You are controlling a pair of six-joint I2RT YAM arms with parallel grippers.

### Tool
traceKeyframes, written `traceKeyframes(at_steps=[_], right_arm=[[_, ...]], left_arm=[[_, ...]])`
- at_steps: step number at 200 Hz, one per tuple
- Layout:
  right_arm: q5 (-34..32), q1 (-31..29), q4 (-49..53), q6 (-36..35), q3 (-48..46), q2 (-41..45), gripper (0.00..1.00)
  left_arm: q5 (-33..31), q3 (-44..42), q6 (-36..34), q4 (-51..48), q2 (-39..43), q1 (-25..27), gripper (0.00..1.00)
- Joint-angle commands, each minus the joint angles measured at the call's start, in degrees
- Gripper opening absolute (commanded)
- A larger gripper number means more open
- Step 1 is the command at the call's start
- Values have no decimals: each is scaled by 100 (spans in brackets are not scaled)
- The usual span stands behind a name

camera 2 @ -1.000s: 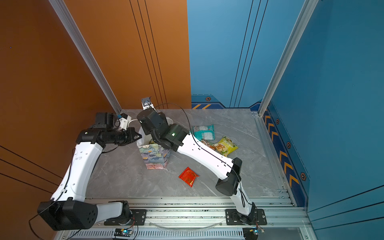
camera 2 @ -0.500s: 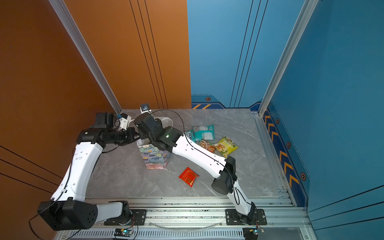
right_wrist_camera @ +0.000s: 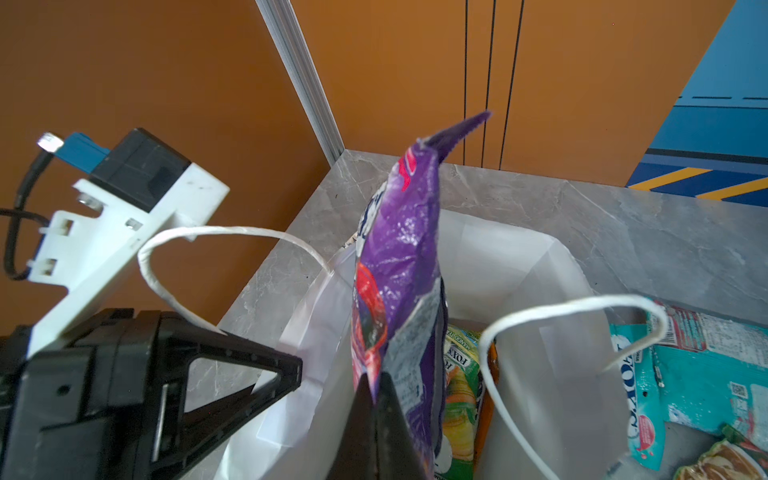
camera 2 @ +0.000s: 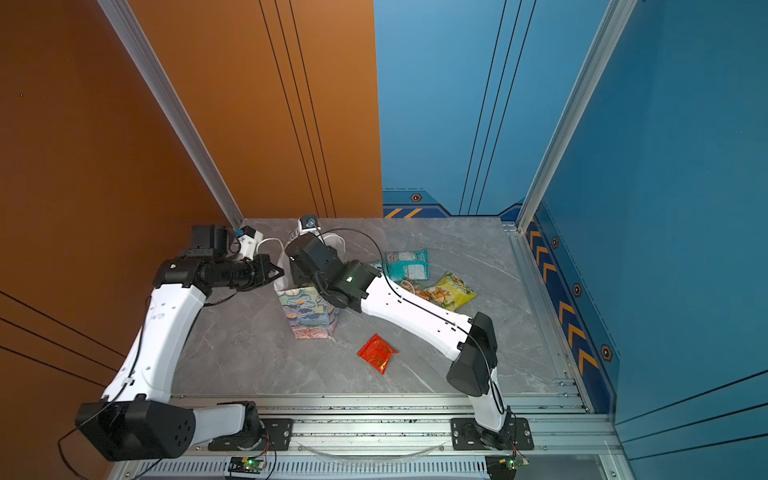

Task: Place the snacks into the paper bag
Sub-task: 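Lower the purple Berries bag into the paper bag with the right gripper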

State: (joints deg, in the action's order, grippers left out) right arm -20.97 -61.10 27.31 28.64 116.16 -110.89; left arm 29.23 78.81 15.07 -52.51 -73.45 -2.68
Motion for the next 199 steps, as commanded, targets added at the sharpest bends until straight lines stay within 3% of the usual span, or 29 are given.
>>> traceKeyframes(at_steps=[1, 199], right_arm=[[184, 12, -507, 240, -207, 307, 0], [-121, -106, -1000, 367, -1487, 1205, 0]], left_arm=[[254, 21, 68, 189, 98, 7, 0], [288, 34, 84, 191, 98, 13, 0]])
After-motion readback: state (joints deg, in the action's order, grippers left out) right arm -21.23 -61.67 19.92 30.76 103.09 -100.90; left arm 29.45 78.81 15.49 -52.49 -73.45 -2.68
